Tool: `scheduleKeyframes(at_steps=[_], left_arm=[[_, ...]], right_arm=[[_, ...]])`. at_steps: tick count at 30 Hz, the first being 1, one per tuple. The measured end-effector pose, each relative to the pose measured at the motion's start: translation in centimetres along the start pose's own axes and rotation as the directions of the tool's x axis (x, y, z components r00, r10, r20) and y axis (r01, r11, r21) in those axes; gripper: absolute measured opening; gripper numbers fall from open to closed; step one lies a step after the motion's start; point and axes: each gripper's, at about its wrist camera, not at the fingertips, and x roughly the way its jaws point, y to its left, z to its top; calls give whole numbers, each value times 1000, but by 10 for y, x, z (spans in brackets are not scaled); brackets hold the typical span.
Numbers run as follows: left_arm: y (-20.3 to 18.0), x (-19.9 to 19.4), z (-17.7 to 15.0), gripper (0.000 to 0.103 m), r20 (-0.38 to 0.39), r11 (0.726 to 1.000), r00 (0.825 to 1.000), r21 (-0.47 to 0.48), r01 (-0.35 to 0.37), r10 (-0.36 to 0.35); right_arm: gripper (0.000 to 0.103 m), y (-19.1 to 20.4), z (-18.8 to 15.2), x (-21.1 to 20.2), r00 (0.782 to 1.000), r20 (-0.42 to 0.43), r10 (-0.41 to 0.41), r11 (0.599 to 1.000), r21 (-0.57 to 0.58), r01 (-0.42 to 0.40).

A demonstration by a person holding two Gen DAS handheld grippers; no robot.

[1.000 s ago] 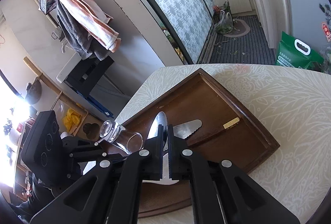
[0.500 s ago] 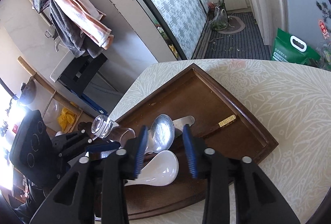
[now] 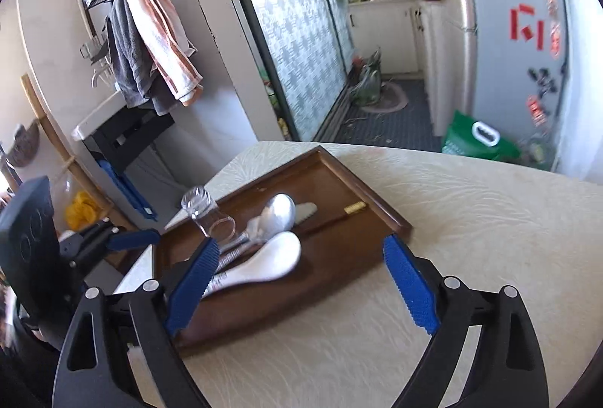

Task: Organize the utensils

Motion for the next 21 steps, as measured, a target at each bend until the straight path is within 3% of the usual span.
scheduleKeyframes(at_steps=[6, 13, 21], left_arm=[[-44, -22, -19, 99, 45, 995, 994, -10, -97, 98], [-83, -26, -48, 100, 7, 982, 985, -76, -172, 173], [-93, -21, -69, 100, -35, 972, 983, -149, -183, 180]], right_arm=[[99, -3, -47, -57, 988, 74, -136, 990, -25, 138], [100, -18, -103, -91, 968, 74, -241, 971, 6, 241], [100, -26, -157, -117, 950, 49, -309, 951, 28, 307]])
